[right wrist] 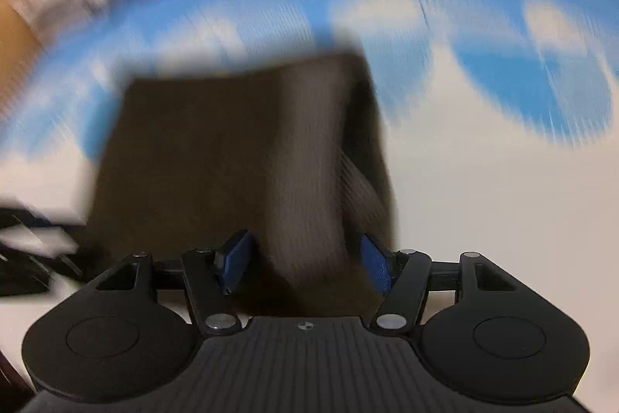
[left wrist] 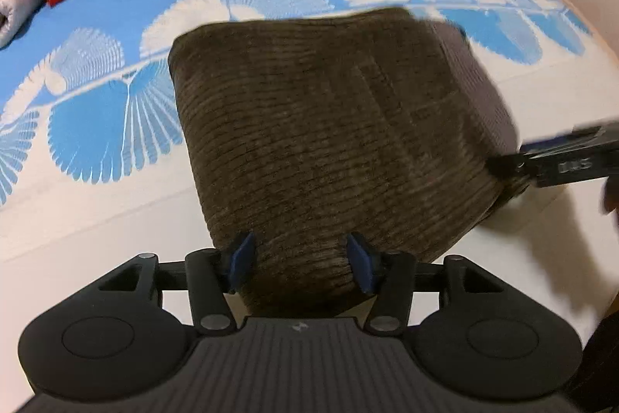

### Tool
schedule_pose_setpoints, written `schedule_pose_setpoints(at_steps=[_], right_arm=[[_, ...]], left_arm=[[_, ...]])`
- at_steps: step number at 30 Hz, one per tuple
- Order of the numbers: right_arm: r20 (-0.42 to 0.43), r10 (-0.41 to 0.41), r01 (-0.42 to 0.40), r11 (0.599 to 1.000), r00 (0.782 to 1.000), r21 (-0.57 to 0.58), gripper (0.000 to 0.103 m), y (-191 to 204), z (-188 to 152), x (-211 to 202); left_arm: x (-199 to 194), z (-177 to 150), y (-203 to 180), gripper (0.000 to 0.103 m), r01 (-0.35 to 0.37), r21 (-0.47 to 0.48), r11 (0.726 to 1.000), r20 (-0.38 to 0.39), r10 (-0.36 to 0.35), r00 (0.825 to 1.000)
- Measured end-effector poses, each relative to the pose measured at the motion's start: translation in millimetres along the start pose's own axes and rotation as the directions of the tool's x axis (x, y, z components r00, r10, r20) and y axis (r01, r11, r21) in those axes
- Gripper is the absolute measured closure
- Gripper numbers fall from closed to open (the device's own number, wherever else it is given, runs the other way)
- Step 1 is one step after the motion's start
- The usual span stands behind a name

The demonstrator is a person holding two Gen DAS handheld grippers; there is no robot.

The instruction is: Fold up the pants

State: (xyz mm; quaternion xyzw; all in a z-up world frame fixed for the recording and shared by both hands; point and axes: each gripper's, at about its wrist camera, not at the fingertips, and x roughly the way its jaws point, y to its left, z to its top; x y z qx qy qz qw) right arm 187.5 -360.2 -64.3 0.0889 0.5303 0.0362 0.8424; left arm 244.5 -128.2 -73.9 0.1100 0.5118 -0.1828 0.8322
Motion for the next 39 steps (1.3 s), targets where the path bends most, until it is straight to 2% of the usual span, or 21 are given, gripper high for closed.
schedule_pose_setpoints(at_steps=[1,3,5,6,8,11,13,16,19,21,24,25,26,27,29,30,32,34,35,37,39], right_arm=[[-0.002,0.000,0.000,0.999,1.000,0.052,0.031,-6.6,-2.2,2.6],[0.043,0.041,-0.046,0.992,0.998,0.120,0.033,-15.5,-0.5,-5.7],[0.083,0.032,-0.038,0.997,0.996,0.069,0.033,-11.9,-1.2,-12.0],[0.074,0.003,-0.005,1.000,0.997,0.029,0.031,-9.4,-5.5,-11.0],[0.054,-0.035,0.035,0.999,0.998,0.008,0.029,-9.4,-14.2,-9.5],[0.111,-0.071,0.071,0.997,0.991,0.005,0.037,1.2,-13.6,-34.9],[0.242,-0.078,0.086,0.996,0.967,-0.024,0.036,9.9,-11.7,-69.9],[0.398,-0.053,0.070,0.997,0.916,-0.028,0.027,18.9,-14.0,-125.9],[0.528,-0.037,0.078,0.995,0.849,-0.057,0.014,26.2,-28.5,-170.6],[0.591,-0.047,0.109,0.992,0.805,-0.069,0.010,30.3,-43.5,-187.4],[0.648,-0.112,0.147,0.989,0.754,-0.001,0.009,29.1,-71.8,-189.6],[0.634,-0.136,0.145,0.989,0.762,0.038,0.009,28.6,-75.5,-184.4],[0.603,-0.150,0.137,0.988,0.783,0.068,0.010,29.4,-76.3,-183.3],[0.597,-0.144,0.108,0.990,0.789,0.095,0.009,29.1,-78.1,-185.2],[0.585,-0.148,0.081,0.987,0.797,0.140,0.009,28.9,-83.1,-185.8],[0.565,-0.152,0.081,0.986,0.811,0.149,0.009,29.9,-84.9,-183.0],[0.538,-0.146,0.078,0.986,0.831,0.147,0.009,34.7,-90.8,-178.7],[0.520,-0.137,0.088,0.989,0.843,0.119,0.009,40.9,-90.9,-177.9],[0.509,-0.134,0.098,0.990,0.850,0.097,0.009,43.8,-89.6,-175.3],[0.484,-0.137,0.117,0.991,0.864,0.072,0.009,47.7,-88.9,-169.9],[0.441,-0.133,0.118,0.991,0.888,0.062,0.009,51.0,-86.5,-160.8]], left_arm=[[-5.7,0.3,0.8,0.044,0.003,-0.010,1.000,0.020,-0.003,1.000],[-19.3,-2.5,0.7,0.044,0.028,-0.013,1.000,0.068,-0.028,0.997],[-15.4,-6.5,-3.4,0.044,0.053,0.027,0.998,0.028,-0.054,0.998],[-7.9,-12.0,-7.0,0.039,0.032,0.062,0.998,-0.005,-0.031,0.999],[-2.8,-22.1,-17.0,0.031,-0.050,0.163,0.985,-0.018,0.054,0.998],[-20.2,-20.0,-15.1,0.031,-0.071,0.141,0.987,0.004,0.071,0.997],[-43.5,-12.9,-11.9,0.031,-0.103,0.108,0.989,0.069,0.096,0.993],[-85.9,-8.3,-11.2,0.022,-0.132,0.038,0.991,0.190,0.123,0.974],[-132.2,-17.5,-21.2,0.016,-0.185,-0.015,0.983,0.314,0.180,0.932],[-152.4,-27.4,-31.7,0.010,-0.203,-0.040,0.978,0.357,0.204,0.912],[-166.0,-46.5,-47.4,0.010,-0.163,-0.085,0.983,0.370,0.183,0.911],[-165.8,-54.0,-51.3,0.010,-0.144,-0.109,0.983,0.375,0.175,0.910],[-162.2,-63.9,-55.4,0.010,-0.131,-0.140,0.981,0.381,0.176,0.908],[-156.8,-70.5,-57.9,0.010,-0.130,-0.153,0.980,0.374,0.179,0.910],[-141.2,-78.1,-60.7,0.010,-0.155,-0.150,0.976,0.267,0.191,0.945],[-140.6,-78.0,-59.9,0.010,-0.161,-0.156,0.974,0.252,0.197,0.947],[-142.9,-75.8,-55.3,0.009,-0.190,-0.159,0.969,0.285,0.230,0.931],[-139.1,-75.5,-50.8,0.009,-0.225,-0.158,0.962,0.277,0.262,0.925],[-136.6,-76.4,-47.7,0.009,-0.223,-0.168,0.960,0.256,0.261,0.931],[-129.4,-75.6,-39.0,0.009,-0.166,-0.221,0.961,0.201,0.212,0.956],[-123.6,-75.7,-33.7,0.009,-0.135,-0.254,0.958,0.167,0.181,0.969]])
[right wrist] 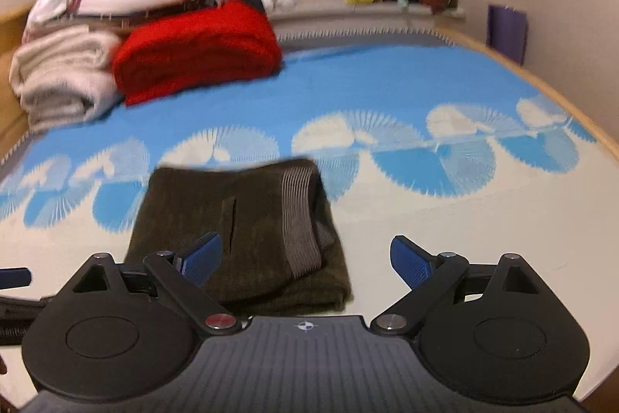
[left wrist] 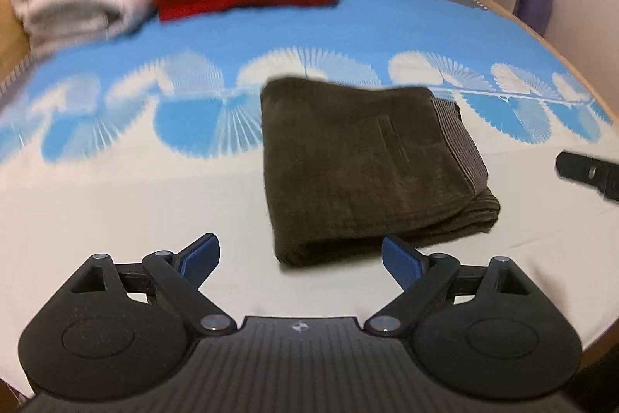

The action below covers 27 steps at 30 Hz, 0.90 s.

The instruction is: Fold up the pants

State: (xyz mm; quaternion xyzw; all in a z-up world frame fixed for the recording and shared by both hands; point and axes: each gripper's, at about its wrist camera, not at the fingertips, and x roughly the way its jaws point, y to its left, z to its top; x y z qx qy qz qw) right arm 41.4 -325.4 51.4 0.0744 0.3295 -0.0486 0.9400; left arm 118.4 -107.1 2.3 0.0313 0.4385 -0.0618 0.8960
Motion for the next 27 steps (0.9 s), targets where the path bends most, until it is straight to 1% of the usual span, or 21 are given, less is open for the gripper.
schedule_pose_setpoints(at_steps=[2,4,6,11,16,20,27], right_arm=[[-0.021,0.008,-0.009,1.000,1.000,-0.006,0.009,4.9,-1.0,3.7],[-0.031,0.005,-0.006,1.000,1.000,-0.020,0.009,10.2,-2.3,5.4],[-0.039,0.015,-0.016,0.999,0.999,-0.030,0.009,14.9,-3.1,7.0],[-0.054,0.025,-0.028,0.998,0.998,-0.056,0.009,21.8,-4.1,9.3],[-0.068,0.028,-0.032,0.998,0.997,-0.052,0.009,22.4,-3.7,10.8],[-0.076,0.028,-0.031,0.999,0.997,-0.042,0.009,22.0,-3.8,12.2],[-0.085,0.026,-0.031,0.998,0.996,-0.058,0.009,23.1,-4.4,14.3]], left_arm=[[5.0,1.6,0.7,0.009,-0.017,-0.006,1.000,-0.017,0.017,1.000],[6.4,2.2,0.5,0.009,-0.040,-0.005,0.999,-0.009,0.040,0.999],[6.1,3.0,-0.4,0.009,-0.046,-0.021,0.999,-0.011,0.045,0.999],[13.8,4.6,-3.6,0.009,-0.042,-0.034,0.999,-0.027,0.041,0.999],[13.8,5.8,-5.5,0.009,-0.044,-0.031,0.999,-0.022,0.044,0.999],[15.1,6.3,-5.5,0.009,-0.031,-0.035,0.999,-0.030,0.030,0.999],[14.6,7.2,-9.1,0.009,-0.021,-0.026,0.999,-0.026,0.020,0.999]])
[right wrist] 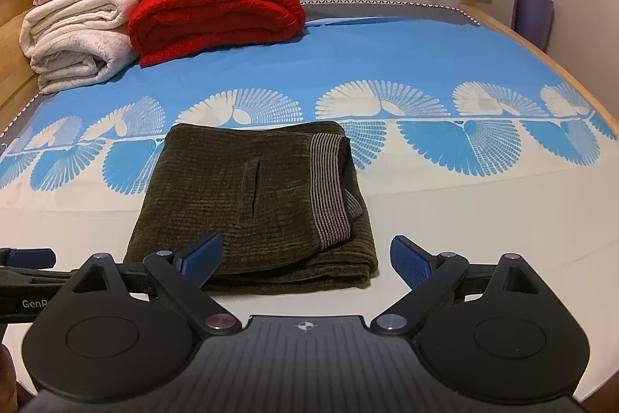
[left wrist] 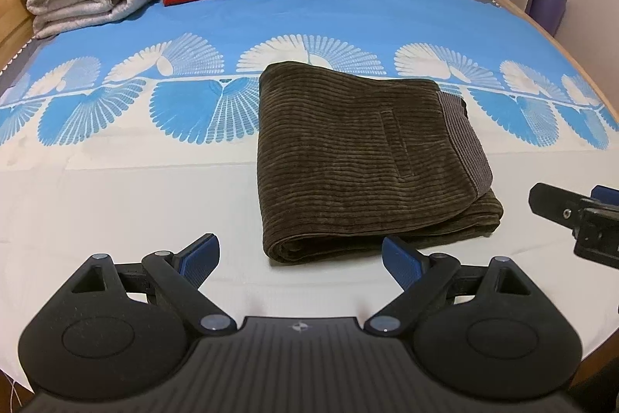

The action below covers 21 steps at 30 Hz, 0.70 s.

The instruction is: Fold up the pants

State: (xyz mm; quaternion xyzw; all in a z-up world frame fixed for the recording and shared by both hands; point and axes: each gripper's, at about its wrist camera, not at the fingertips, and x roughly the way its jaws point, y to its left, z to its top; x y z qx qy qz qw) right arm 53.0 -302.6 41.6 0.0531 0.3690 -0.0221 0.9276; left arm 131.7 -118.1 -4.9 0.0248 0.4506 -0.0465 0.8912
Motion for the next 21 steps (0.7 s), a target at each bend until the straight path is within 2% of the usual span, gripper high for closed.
schedule_pose_setpoints(at_steps=[21], right_arm=[[-0.014,-0.001,0.000,1.000,1.000,-0.022,0.009,4.1,-1.7,2.8]], left_arm=[[1.3,0.1,-0.6,0.009,0.009,0.016,1.000,0.005,-0.009,1.000]])
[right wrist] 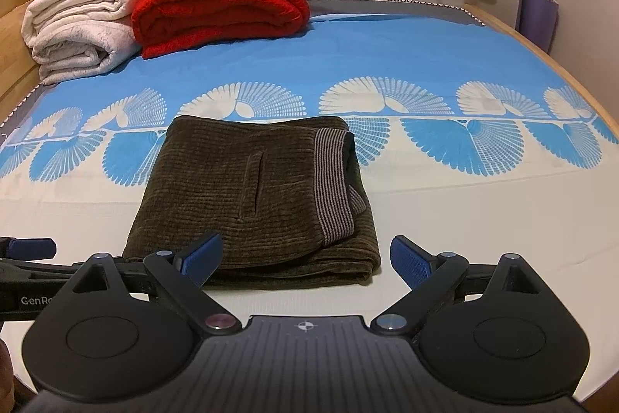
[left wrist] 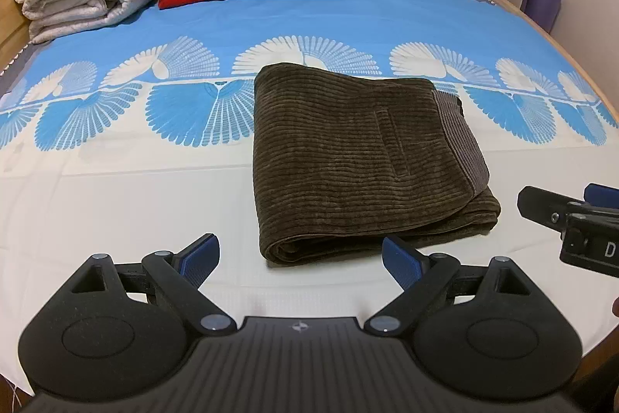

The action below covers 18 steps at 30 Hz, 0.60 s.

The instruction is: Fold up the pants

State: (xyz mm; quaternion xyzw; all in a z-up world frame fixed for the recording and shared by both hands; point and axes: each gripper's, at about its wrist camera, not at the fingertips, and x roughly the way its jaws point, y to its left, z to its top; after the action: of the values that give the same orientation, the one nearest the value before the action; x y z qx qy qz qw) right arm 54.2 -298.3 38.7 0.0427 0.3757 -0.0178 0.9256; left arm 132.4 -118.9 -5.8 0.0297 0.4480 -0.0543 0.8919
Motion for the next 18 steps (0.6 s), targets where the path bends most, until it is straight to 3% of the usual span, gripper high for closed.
schedule_pose_setpoints(at_steps=[18], right_arm=[[-0.007,0.002,-0.002,1.000,1.000,-0.006,0.009,1.7,-0.2,1.6]], left_arm=[[-0.3,-0.3,-2.9,0.009,0.006,0.012,1.000,0.007,-0.006,1.000]])
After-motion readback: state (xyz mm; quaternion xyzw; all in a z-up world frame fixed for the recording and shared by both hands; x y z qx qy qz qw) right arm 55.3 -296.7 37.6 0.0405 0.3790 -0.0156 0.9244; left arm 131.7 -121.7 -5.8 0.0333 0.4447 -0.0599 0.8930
